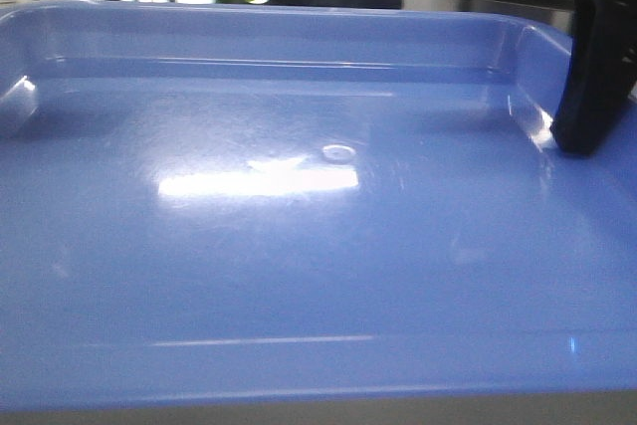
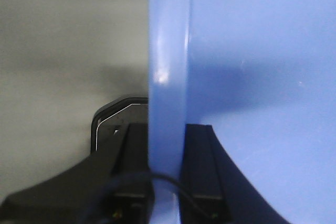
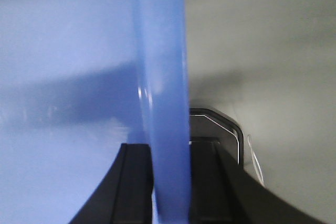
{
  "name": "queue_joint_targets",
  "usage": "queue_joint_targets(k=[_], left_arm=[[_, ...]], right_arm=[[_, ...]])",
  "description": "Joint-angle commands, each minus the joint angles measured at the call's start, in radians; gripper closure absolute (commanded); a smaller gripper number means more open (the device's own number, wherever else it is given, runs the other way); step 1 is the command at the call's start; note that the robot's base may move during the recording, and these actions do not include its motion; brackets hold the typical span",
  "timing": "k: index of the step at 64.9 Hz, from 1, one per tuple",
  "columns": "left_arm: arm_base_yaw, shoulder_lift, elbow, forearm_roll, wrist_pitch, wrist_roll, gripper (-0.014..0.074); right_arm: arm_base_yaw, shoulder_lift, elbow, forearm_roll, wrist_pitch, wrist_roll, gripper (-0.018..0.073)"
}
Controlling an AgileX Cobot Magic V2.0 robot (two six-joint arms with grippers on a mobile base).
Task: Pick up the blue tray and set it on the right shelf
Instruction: 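Hold the tray with both grippers while the base drives to the shelf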
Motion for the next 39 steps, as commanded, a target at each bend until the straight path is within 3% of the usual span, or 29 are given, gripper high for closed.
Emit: queue_joint_targets(k=[1,39], left_arm=[[-0.01,-0.021,-0.023,-0.011,-0.013,-0.005,0.0613],[-0.01,-0.021,-0.023,-0.011,0.006,-0.005,0.0613]], right_arm=[[0.0,-0.03,-0.025,-0.017,-0.041,0.008,0.0345],[0.0,-0.03,-0.025,-0.017,-0.041,0.008,0.0345]])
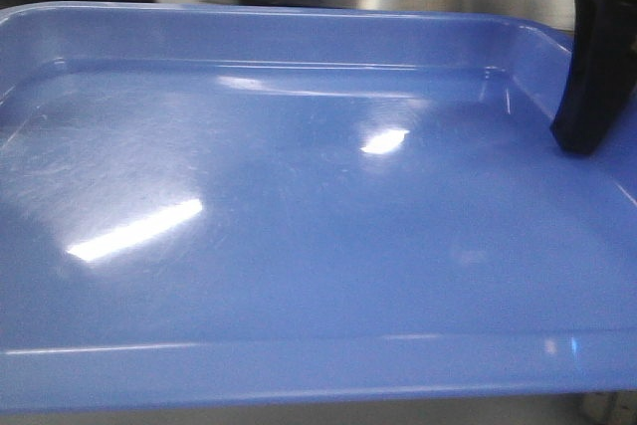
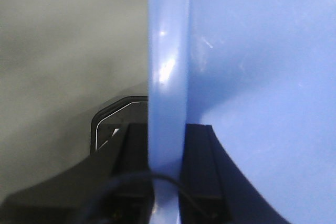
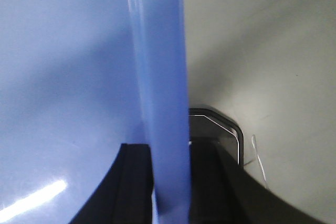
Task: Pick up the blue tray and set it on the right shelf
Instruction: 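Hold the tray with both grippers while the base drives to the shelf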
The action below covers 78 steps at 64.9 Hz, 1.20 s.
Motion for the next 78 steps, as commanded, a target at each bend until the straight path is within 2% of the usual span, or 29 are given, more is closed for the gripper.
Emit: queue_joint_targets(k=[1,78], left_arm=[[-0.01,-0.021,-0.023,-0.006,0.001,-0.005,0.0613],[-0.01,-0.021,-0.023,-0.006,0.001,-0.005,0.0613]], right_arm=[[0.0,-0.03,-0.025,-0.017,-0.04,0.008,0.0345],[0.0,-0.03,-0.025,-0.017,-0.042,0.008,0.0345]])
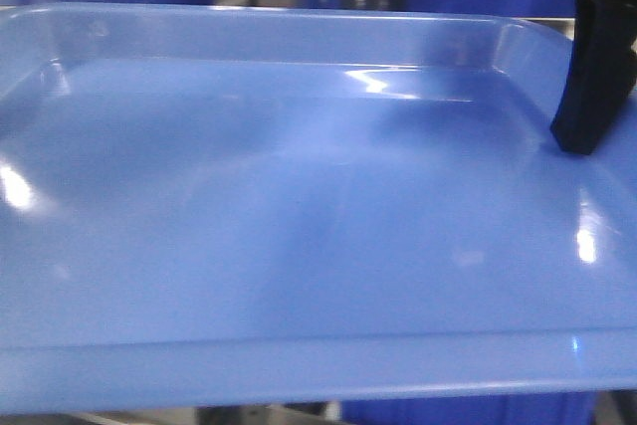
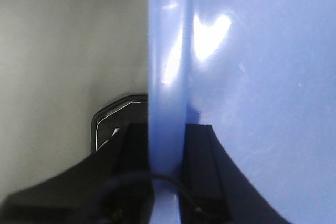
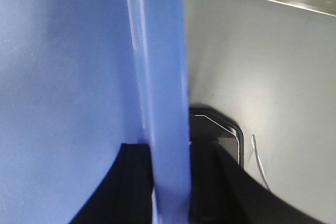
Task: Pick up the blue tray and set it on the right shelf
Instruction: 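Hold the tray with both grippers while the base drives to the shelf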
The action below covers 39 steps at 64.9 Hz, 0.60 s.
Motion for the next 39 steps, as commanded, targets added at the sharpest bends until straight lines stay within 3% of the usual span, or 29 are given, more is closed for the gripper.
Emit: queue_joint_targets(k=[1,39], left_arm=[[-0.01,-0.021,-0.023,-0.006,-0.001,-0.004,0.0613],[-0.01,-0.021,-0.023,-0.006,-0.001,-0.004,0.0613]], right_arm=[[0.0,-0.03,-0.025,-0.017,-0.042,0.008,0.0345],[0.0,-0.03,-0.025,-0.017,-0.042,0.008,0.0345]])
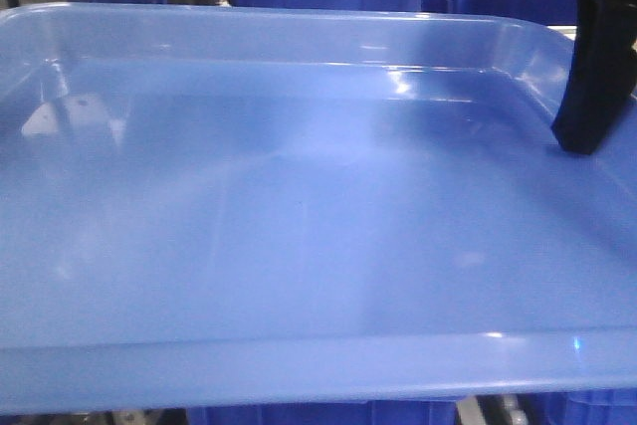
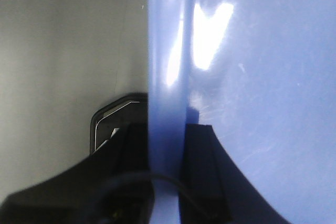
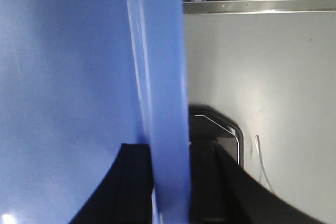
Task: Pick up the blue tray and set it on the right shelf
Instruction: 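Hold the tray with both grippers while the base drives to the shelf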
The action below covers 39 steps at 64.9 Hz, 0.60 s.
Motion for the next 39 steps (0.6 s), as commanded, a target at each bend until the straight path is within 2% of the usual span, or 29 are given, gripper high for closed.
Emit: queue_joint_targets(k=[1,39], left_arm=[[-0.01,-0.021,-0.023,-0.004,0.001,-0.004,0.0613],[-0.01,-0.021,-0.023,-0.004,0.001,-0.004,0.0613]], right_arm=[[0.0,-0.03,-0.025,-0.017,-0.042,0.008,0.0345],[0.0,-0.03,-0.025,-0.017,-0.042,0.008,0.0345]])
